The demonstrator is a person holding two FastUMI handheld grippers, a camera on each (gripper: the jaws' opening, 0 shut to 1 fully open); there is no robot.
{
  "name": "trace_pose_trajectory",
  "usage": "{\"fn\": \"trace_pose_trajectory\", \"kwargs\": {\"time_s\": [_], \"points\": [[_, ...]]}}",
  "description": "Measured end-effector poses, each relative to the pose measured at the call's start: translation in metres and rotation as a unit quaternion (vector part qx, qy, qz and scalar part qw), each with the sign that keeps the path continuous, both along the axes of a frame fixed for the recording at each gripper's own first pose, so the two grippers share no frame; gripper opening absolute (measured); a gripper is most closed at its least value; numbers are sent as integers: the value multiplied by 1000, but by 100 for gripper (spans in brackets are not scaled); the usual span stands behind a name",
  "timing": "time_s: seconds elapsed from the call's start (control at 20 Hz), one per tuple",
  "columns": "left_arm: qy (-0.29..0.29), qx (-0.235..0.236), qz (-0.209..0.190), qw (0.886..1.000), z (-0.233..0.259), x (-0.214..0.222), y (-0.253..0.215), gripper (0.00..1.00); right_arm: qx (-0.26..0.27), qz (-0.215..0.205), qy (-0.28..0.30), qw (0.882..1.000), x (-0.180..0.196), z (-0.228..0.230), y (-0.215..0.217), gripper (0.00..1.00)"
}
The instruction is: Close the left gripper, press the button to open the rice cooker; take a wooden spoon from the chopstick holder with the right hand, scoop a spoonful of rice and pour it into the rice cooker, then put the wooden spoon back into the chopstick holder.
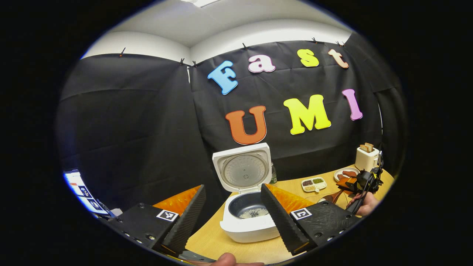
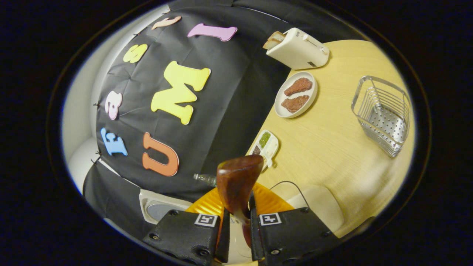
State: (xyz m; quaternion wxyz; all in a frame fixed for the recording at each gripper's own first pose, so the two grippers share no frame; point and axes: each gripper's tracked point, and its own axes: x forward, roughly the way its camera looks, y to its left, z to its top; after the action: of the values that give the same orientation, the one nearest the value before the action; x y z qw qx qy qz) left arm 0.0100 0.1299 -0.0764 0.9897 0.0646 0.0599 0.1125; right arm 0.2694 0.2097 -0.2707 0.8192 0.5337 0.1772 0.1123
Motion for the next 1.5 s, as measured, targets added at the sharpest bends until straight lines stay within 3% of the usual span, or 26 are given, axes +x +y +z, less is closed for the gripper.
{"fn": "trace_pose_trajectory", "kwargs": {"time_s": [0.25,0.4,0.8,1.1,1.5], "points": [[1,3,0,1000,0,-2,0,95,-7,0,-3,1000,-4,6,-2,28],[1,0,-1,1000,-2,-4,0,95,15,-2,-3,1000,-4,21,-1,28],[0,-17,12,1000,-9,-13,14,94,49,19,-29,998,-5,104,32,28],[1,-34,37,999,-19,-25,32,95,54,74,-45,995,-2,162,130,28],[17,-54,68,996,-37,-39,60,95,-11,162,-34,986,-14,122,290,28]]}}
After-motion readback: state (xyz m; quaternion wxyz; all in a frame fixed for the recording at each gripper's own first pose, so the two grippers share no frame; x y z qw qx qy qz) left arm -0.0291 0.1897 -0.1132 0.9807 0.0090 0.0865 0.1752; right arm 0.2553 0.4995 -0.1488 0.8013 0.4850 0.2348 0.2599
